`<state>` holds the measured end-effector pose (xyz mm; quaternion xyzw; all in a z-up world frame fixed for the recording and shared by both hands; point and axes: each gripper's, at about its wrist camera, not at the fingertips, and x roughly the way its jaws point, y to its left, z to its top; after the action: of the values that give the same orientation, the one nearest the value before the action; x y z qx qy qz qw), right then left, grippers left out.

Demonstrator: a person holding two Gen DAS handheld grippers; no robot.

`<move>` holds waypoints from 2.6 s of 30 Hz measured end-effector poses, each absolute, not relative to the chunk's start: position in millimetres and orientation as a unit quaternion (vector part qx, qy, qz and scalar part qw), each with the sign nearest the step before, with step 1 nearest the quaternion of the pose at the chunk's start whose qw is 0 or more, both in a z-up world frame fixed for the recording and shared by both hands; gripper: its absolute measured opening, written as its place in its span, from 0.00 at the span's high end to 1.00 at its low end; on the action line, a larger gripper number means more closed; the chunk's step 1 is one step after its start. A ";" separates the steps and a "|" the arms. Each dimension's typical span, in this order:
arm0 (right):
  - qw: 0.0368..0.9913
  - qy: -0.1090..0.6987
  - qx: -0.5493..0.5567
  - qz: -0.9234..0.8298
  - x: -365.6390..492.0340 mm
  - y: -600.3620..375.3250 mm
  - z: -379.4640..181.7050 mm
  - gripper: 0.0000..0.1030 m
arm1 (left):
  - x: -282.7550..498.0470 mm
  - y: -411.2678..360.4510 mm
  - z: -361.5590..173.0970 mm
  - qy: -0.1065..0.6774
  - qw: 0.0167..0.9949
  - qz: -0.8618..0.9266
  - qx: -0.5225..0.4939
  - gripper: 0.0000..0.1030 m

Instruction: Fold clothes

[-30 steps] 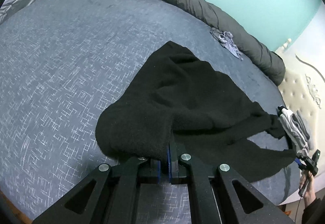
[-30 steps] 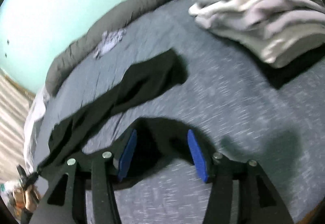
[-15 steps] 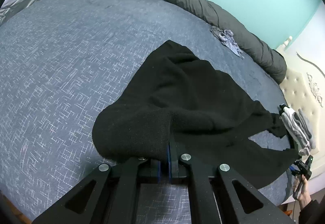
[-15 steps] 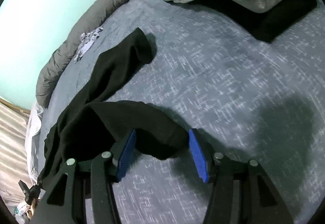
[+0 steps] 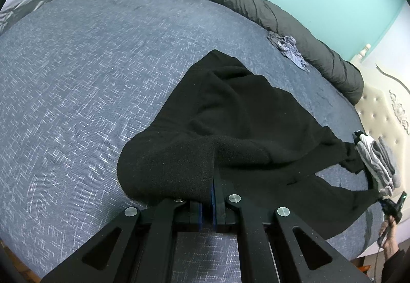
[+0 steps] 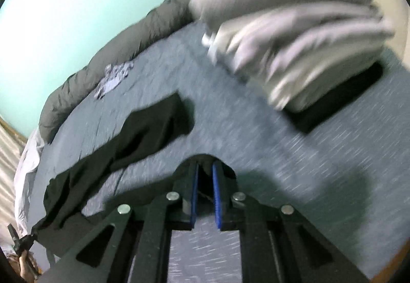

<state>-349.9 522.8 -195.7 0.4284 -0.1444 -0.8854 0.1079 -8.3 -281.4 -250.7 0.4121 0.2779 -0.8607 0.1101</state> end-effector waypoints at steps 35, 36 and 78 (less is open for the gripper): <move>0.113 -0.119 0.475 -0.865 -323.0 536.3 -247.4 0.49 | 12.0 -283.2 -256.4 0.301 0.124 -0.850 0.413 0.80; 0.116 -0.117 0.472 -0.866 -323.4 535.4 -247.1 0.49 | 13.7 -285.8 -255.5 0.304 0.126 -0.850 0.411 0.80; 0.306 -0.159 0.423 -0.838 -305.8 210.1 -184.5 0.50 | -66.9 -302.3 -219.7 0.255 0.123 -0.855 0.434 0.39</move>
<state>-305.8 210.1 -184.5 0.4230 -0.1591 -0.8381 0.3055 -66.9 -302.3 -219.7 0.4338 0.2553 -0.8552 0.1233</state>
